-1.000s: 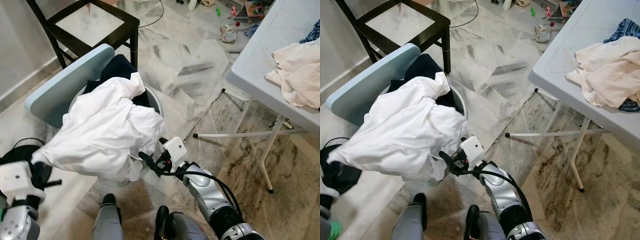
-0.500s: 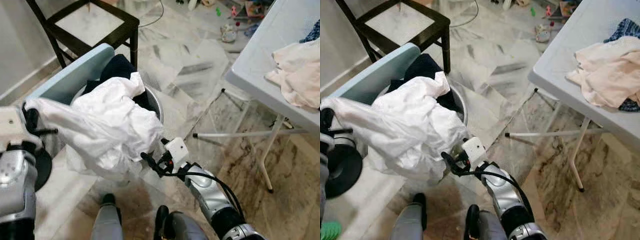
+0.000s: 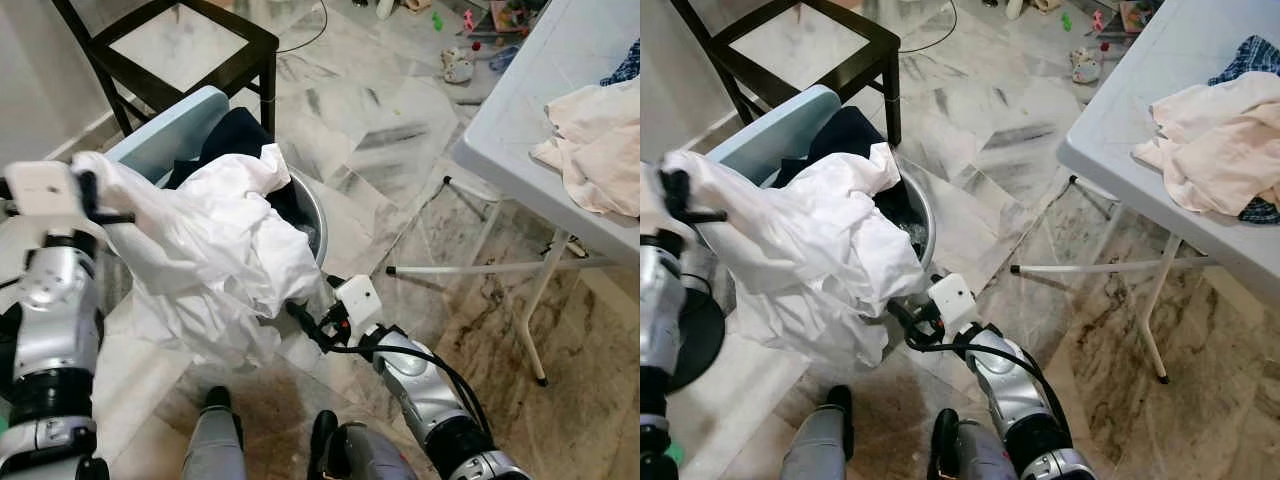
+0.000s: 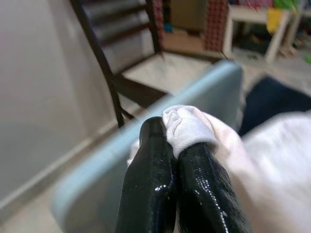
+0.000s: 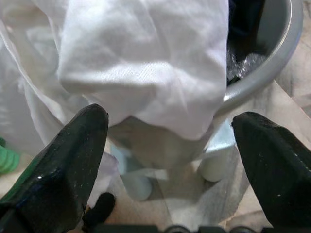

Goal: Hang hanger

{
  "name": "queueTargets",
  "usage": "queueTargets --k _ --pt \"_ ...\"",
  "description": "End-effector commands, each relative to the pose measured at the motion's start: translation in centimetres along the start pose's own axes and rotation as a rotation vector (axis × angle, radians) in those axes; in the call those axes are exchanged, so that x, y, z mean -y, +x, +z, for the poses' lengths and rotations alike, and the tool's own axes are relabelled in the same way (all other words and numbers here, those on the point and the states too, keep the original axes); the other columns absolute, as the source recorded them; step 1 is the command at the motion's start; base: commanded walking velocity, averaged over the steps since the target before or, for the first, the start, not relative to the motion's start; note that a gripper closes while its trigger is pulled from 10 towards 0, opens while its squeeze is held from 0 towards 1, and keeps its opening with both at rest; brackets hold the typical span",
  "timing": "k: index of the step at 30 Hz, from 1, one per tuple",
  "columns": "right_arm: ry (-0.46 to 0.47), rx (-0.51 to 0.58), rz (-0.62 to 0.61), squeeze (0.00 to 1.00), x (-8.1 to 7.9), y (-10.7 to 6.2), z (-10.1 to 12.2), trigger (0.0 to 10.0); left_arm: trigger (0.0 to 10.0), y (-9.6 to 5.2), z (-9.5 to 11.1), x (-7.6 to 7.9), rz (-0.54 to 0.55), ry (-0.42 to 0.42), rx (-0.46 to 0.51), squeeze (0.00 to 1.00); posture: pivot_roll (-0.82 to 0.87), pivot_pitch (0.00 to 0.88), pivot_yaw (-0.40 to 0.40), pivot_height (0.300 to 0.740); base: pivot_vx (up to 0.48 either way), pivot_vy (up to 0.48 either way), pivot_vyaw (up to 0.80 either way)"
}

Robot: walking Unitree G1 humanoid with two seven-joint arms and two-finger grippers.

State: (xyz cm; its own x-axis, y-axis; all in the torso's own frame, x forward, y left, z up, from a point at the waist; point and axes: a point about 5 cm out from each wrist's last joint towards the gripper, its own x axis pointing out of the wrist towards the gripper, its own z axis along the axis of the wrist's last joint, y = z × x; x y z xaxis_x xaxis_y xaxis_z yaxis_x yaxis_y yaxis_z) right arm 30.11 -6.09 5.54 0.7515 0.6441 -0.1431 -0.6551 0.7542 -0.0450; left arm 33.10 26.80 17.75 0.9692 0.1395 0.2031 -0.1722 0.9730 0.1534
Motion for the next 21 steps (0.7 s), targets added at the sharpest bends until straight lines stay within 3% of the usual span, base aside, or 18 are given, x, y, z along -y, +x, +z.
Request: queueTargets --k 1,5,6,7,8,9,11,14,18,19,21 --pt "0.01 -0.012 -0.022 0.0 0.1 -0.7 -0.7 10.0 10.0 -0.8 -2.0 0.9 -0.04 0.007 -0.079 0.0 0.28 0.34 -0.157 0.74 0.0 0.0 0.0" --pt "0.011 -0.012 -0.023 0.0 0.0 -0.7 -0.8 10.0 10.0 -1.9 -3.1 2.7 -0.121 -0.019 -0.1 0.0 0.28 0.34 -0.158 0.74 0.0 0.0 0.0" --pt "0.01 -0.013 -0.023 0.0 0.0 -0.7 -0.7 10.0 10.0 -2.4 -3.4 3.7 -0.165 -0.027 -0.106 1.0 0.28 0.339 -0.16 0.74 0.0 0.0 0.0" --pt "0.01 -0.013 -0.023 0.0 0.0 -0.7 -0.7 10.0 10.0 -2.4 -3.4 3.7 -0.165 -0.027 -0.106 1.0 0.28 0.339 -0.16 0.74 0.0 0.0 0.0" --pt "0.009 -0.012 -0.022 0.0 0.0 -0.6 -0.7 10.0 10.0 -3.7 -4.2 5.9 -0.284 -0.049 -0.14 1.0 0.28 0.339 -0.163 0.74 0.0 0.0 0.0" --pt "0.007 -0.012 -0.022 0.0 0.0 -0.6 -0.7 10.0 10.0 -4.5 -4.5 6.9 -0.342 -0.046 -0.154 1.0 0.28 0.34 -0.162 0.74 0.0 0.0 0.0" --pt "0.006 -0.012 -0.022 0.0 0.0 -0.6 -0.6 10.0 10.0 -5.0 -4.7 7.5 -0.374 -0.042 -0.163 1.0 0.28 0.34 -0.163 0.74 0.0 0.0 0.0" --pt "0.003 -0.014 -0.029 0.0 0.3 -0.7 -0.6 10.0 10.0 -7.3 -4.9 9.1 -0.53 0.02 -0.196 1.0 0.27 0.337 -0.164 0.74 0.0 0.0 0.0" --pt "0.001 -0.017 -0.033 0.0 0.5 -0.8 -0.7 10.0 10.0 -8.6 -4.6 9.0 -0.579 0.076 -0.204 1.0 0.28 0.338 -0.164 0.74 0.0 0.0 0.0" --pt "0.001 -0.018 -0.033 0.0 0.4 -0.8 -0.7 10.0 10.0 -8.4 -3.1 7.9 -0.49 0.119 -0.116 1.0 0.28 0.339 -0.163 0.74 0.0 0.0 0.0" --pt "0.001 -0.019 -0.033 0.0 0.4 -0.8 -0.8 10.0 10.0 -8.2 -2.4 7.4 -0.447 0.14 -0.07 1.0 0.28 0.339 -0.163 0.74 0.0 0.0 0.0"
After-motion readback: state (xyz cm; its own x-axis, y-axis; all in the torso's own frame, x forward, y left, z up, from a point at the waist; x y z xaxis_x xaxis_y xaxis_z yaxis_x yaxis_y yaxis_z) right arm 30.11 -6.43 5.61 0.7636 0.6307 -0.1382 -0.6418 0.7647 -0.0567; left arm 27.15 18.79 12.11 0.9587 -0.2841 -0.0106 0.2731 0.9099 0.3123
